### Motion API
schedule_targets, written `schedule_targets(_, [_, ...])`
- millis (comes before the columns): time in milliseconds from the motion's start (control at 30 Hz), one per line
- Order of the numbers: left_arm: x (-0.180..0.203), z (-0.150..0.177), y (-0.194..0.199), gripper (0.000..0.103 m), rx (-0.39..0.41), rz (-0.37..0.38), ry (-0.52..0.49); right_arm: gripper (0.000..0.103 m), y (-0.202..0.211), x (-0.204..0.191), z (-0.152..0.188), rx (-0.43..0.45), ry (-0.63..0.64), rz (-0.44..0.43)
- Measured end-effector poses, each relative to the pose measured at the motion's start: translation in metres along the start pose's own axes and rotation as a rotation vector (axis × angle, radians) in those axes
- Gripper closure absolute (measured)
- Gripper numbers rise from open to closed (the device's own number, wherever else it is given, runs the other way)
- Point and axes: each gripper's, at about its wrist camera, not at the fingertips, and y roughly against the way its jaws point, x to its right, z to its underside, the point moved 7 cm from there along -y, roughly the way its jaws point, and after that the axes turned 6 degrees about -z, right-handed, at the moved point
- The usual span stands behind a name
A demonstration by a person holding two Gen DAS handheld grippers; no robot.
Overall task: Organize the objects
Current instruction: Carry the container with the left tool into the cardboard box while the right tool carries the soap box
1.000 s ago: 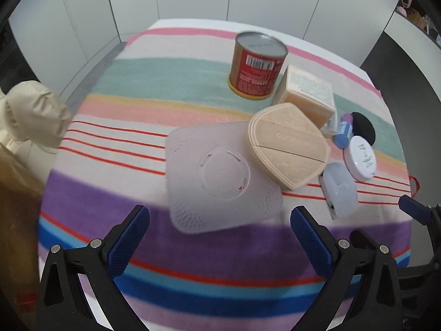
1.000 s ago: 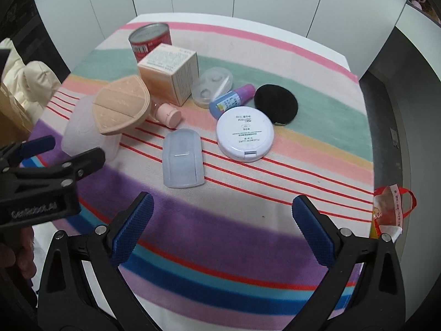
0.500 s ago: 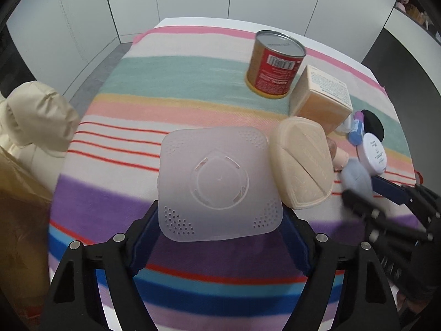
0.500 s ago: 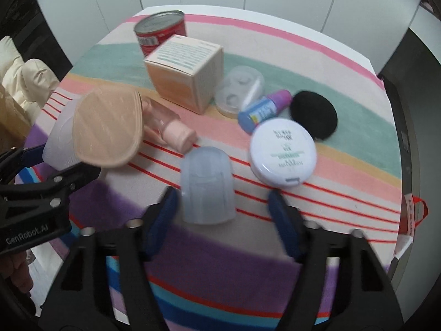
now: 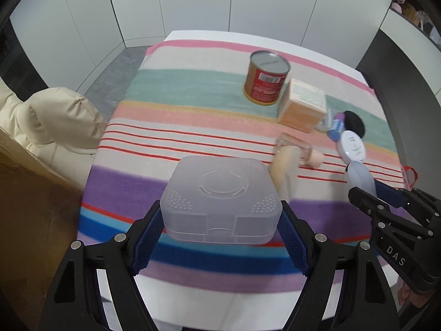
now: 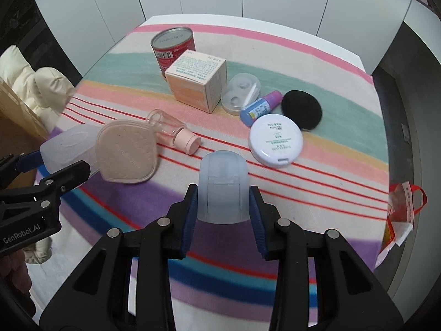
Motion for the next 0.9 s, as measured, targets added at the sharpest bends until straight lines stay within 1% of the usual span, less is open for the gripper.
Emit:
schedule_targets(100, [0.004, 0.000, 0.019, 0.023, 0.018, 0.007, 0.010, 0.065, 0.015, -0.001, 0.001, 0.010, -0.008, 0.000])
schedule_targets(233, [0.008, -0.005, 0.047, 0.023, 0.086, 0.015, 0.028, 0.065, 0.038, -0.004, 0.000, 0.031, -0.015, 0.000])
schedule_targets(333, [0.013, -0.006, 0.068, 0.023, 0.108, 0.030, 0.021, 0.065, 0.054, -0.005, 0.003, 0.046, -0.024, -0.005])
schedule_targets(433, [0.017, -0.005, 0.086, 0.023, 0.129, 0.034, 0.009, 0.065, 0.073, -0.004, 0.007, 0.042, -0.068, -0.021])
schedule_targets(500, [0.017, -0.002, 0.096, 0.023, 0.141, 0.038, 0.009, 0.065, 0.085, -0.008, 0.008, 0.050, -0.075, -0.027])
schedule_targets(633, [0.009, 0.005, 0.121, 0.023, 0.186, 0.014, 0.031, 0.065, 0.112, -0.020, 0.008, 0.097, -0.013, -0.006])
schedule_targets(700, [0.004, 0.009, 0.127, 0.023, 0.191, 0.001, 0.045, 0.065, 0.123, -0.027, 0.008, 0.113, 0.003, -0.012])
schedule_targets(833, [-0.012, 0.018, 0.139, 0.023, 0.218, 0.024, 0.070, 0.065, 0.141, -0.041, 0.006, 0.147, 0.023, -0.002])
schedule_targets(900, [-0.021, 0.021, 0.142, 0.023, 0.230, 0.010, 0.068, 0.065, 0.147, -0.050, 0.004, 0.162, 0.044, -0.004])
